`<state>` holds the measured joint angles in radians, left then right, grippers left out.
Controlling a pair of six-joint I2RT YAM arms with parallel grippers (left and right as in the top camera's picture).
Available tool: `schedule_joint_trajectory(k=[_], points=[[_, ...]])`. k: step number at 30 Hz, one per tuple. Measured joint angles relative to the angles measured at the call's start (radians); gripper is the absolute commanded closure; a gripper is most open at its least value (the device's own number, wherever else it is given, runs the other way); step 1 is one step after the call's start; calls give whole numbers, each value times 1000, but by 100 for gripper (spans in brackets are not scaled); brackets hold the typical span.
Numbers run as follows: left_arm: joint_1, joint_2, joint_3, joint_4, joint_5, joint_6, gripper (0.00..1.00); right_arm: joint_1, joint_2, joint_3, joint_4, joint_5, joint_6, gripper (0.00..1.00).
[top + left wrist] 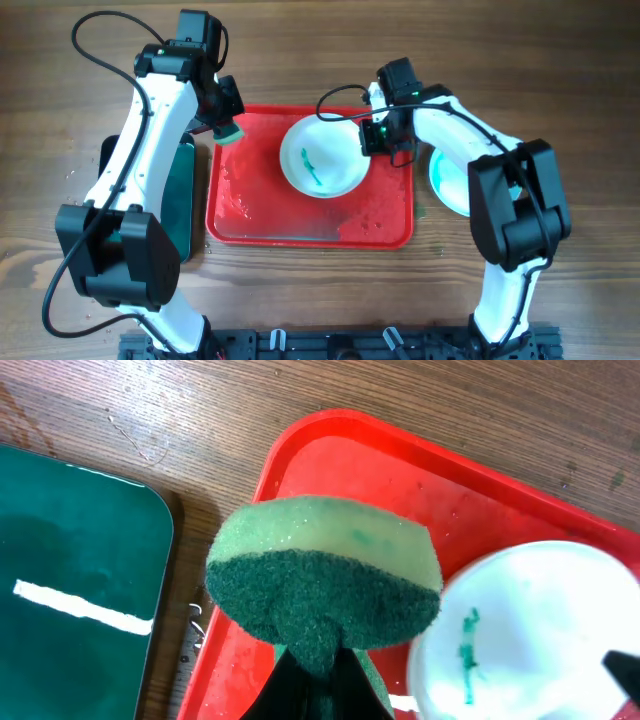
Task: Clean dirty plates on tray and stack at the side
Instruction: 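Scrub the third plate with the sponge in the left gripper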
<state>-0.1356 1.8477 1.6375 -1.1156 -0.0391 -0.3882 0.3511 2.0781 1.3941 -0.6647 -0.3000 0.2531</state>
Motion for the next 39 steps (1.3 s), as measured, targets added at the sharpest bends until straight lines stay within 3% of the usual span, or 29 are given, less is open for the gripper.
schedule_joint_trajectory(k=[4, 8, 21, 26, 28, 31, 34, 39], points=[[-5, 0, -4, 5, 0, 0, 96, 92, 3, -12, 32, -15, 210, 96], [-32, 1, -55, 53, 0, 0, 96, 151, 3, -23, 61, -19, 298, 96], [-159, 42, -465, 514, 41, -7, 96, 157, 3, -32, 89, -36, 330, 96], [-164, 22, -524, 587, 49, -3, 96, 157, 3, -32, 90, -37, 329, 96], [-160, 20, -525, 578, 99, 61, 96, 157, 3, -32, 90, -37, 329, 96], [-160, 21, -537, 512, 364, 233, 96, 157, 3, -32, 90, -37, 329, 95], [-167, 32, -556, 506, 512, 310, 96, 157, 3, -32, 90, -37, 329, 96], [-167, 40, -576, 661, 528, 268, 91, 157, 3, -32, 90, -37, 329, 96]])
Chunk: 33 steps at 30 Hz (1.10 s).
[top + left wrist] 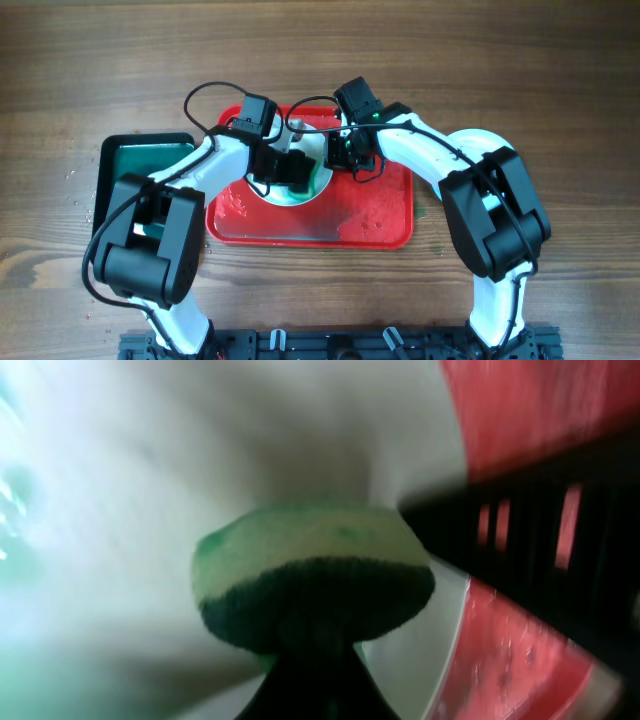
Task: Clean dirty plates on tray and stack at the side
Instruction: 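Scrub the third plate with the sponge in the left gripper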
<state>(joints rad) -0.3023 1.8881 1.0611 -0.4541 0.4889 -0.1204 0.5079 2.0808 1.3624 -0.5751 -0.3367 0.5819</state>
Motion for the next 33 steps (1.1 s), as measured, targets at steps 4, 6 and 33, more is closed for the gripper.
schedule_joint_trajectory(k=[4, 6, 33], points=[[0, 1, -2, 146, -149, -115, 96, 0, 0, 0, 1, 0, 0, 96], [-3, 1, -1, 183, -261, -181, 96, 0, 0, 0, 2, 0, 0, 96], [3, 12, -1, 170, -174, -112, 96, 7, 1, -1, 6, -3, -6, 96]])
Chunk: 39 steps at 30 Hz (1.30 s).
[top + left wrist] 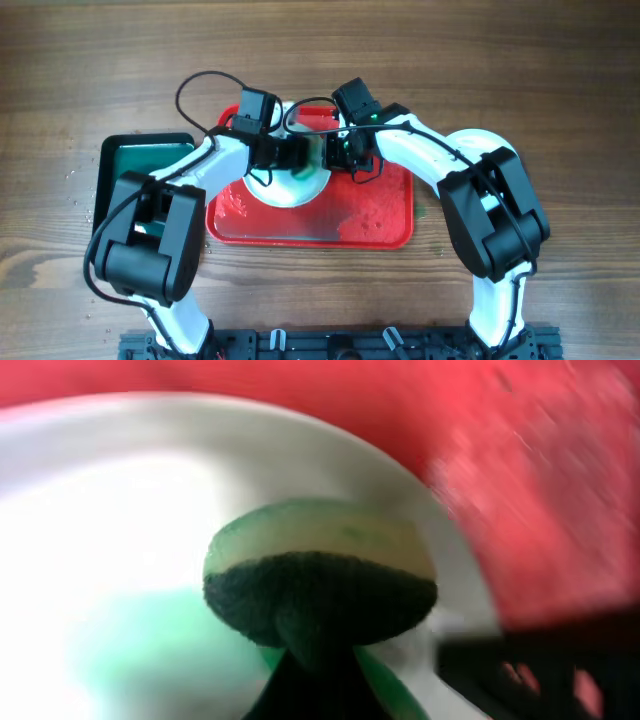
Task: Clean dirty plates on tray and stack at the side
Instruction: 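Scrub the third plate with the sponge in the left gripper, then lift the third plate with the right gripper and place it on the stack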
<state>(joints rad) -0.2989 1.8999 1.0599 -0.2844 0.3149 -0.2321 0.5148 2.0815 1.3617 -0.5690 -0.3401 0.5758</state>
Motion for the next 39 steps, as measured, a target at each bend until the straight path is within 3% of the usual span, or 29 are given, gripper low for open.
schedule_joint_trajectory(k=[5, 8, 12, 17, 20, 24, 29, 32, 39], points=[[-11, -10, 14, 3, -332, -109, 96, 0, 0, 0, 0, 0, 0, 96], [-12, -14, 32, -72, -398, -138, 96, 0, 0, 0, 0, 0, 0, 96], [-2, -15, 80, -243, -347, -149, 96, 0, 0, 0, -15, -4, -15, 96], [12, -19, 204, -589, -224, -95, 96, 0, -2, 3, -66, -19, -61, 96], [34, -50, 364, -652, -196, -72, 96, 0, -16, 0, -107, -14, -100, 96], [130, -150, 467, -614, -189, -91, 96, 0, -98, -31, -156, 63, -146, 96], [191, -163, 443, -624, -189, -143, 96, 12, -303, -31, -209, 314, -163, 96], [190, -163, 400, -616, -189, -152, 96, 77, -407, -31, -255, 591, -170, 96], [190, -163, 335, -596, -188, -156, 96, 322, -418, -31, -341, 1135, -165, 96]])
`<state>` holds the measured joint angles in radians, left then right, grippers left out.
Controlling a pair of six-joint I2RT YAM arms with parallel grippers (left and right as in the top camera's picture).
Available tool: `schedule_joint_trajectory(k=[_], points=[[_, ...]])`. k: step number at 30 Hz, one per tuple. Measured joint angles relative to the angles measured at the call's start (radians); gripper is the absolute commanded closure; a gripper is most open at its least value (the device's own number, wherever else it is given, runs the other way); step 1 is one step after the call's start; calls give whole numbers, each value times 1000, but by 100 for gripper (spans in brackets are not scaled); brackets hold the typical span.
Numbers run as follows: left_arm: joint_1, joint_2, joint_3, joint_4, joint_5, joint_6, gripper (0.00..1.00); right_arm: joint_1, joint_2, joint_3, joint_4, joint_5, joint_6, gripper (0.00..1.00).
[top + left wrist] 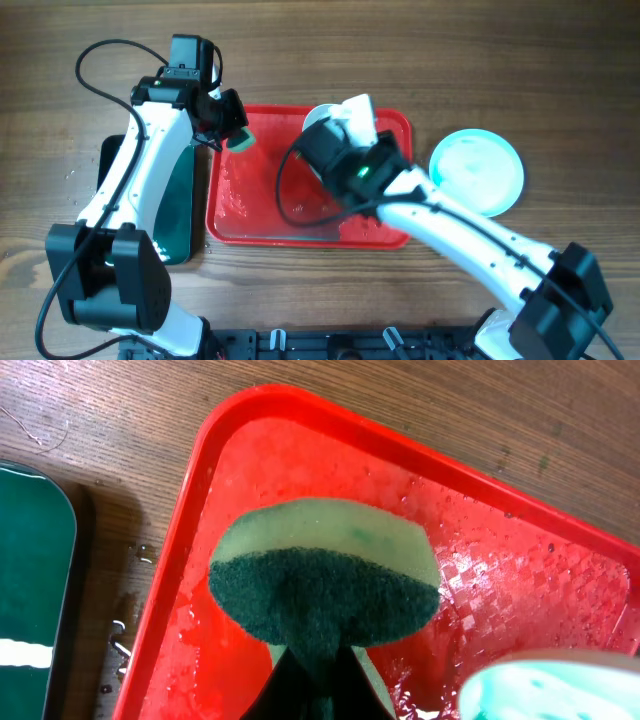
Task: Clean dirty plates on tray and stack at the side
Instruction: 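Lift the third plate with the right gripper and place it on the stack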
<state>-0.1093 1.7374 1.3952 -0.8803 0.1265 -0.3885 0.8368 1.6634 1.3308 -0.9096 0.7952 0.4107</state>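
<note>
My left gripper (232, 136) is shut on a green sponge (322, 575) and hovers over the far left corner of the wet red tray (250, 215). The right arm reaches in over the tray's middle, raised toward the camera. At its tip my right gripper (338, 122) holds a white plate (322, 117) off the tray; the wrist covers most of the plate. The plate's pale green-smeared edge (545, 690) shows in the left wrist view's lower right corner. A second round plate (478, 172), tinted pale green, lies on the table to the right of the tray.
A dark green basin (178, 205) of water stands left of the tray, partly under the left arm. Water drops (125, 650) lie on the wood between basin and tray. The left arm's cable loops over the far left.
The sponge has left the plate and is now over the tray's far left corner. The right arm has swung round and risen, and the plate no longer lies on the tray.
First the sponge hung at the tray's far left while my right gripper held the rim of the green-stained plate on the tray. At the two following moments the sponge was pressed into the plate. Now the sponge is back at the corner and the plate is lifted.
</note>
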Motion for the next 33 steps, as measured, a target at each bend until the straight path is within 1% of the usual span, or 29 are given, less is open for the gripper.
schedule_joint_trajectory(k=[1, 2, 9, 13, 17, 19, 20, 23, 27, 28, 30, 33], points=[[0, 0, -4, 11, 0, 0, 96, 53, 0, 0, -3, 92, 0, 96], [0, 0, -5, 14, 0, 0, 96, 83, 0, 0, -3, 145, 0, 96], [0, 0, -11, 24, 0, -3, 96, 252, 0, 0, -3, 436, 3, 96], [0, 0, -13, 24, 0, -3, 96, 292, 0, 0, 8, 589, -17, 96], [0, 0, -13, 24, 0, -3, 96, 296, 0, 0, 16, 635, -3, 96], [0, 0, -13, 24, 0, -3, 96, 294, 0, 0, 16, 607, 19, 96], [0, 0, -13, 24, 0, -3, 96, 288, 0, 0, 15, 561, 34, 96], [0, 0, -13, 24, 0, -3, 96, 255, 0, 0, -20, 401, 67, 96], [0, 0, -13, 24, 0, -3, 96, 165, -17, 0, -106, 137, 172, 96], [0, 0, -13, 24, 0, -4, 96, 126, -35, 0, -128, 68, 191, 96], [0, 0, -13, 24, 2, -3, 96, 2, -97, -1, -162, -69, 216, 96], [0, 0, -13, 24, 2, -4, 96, -233, -205, -1, -183, -253, 197, 95]])
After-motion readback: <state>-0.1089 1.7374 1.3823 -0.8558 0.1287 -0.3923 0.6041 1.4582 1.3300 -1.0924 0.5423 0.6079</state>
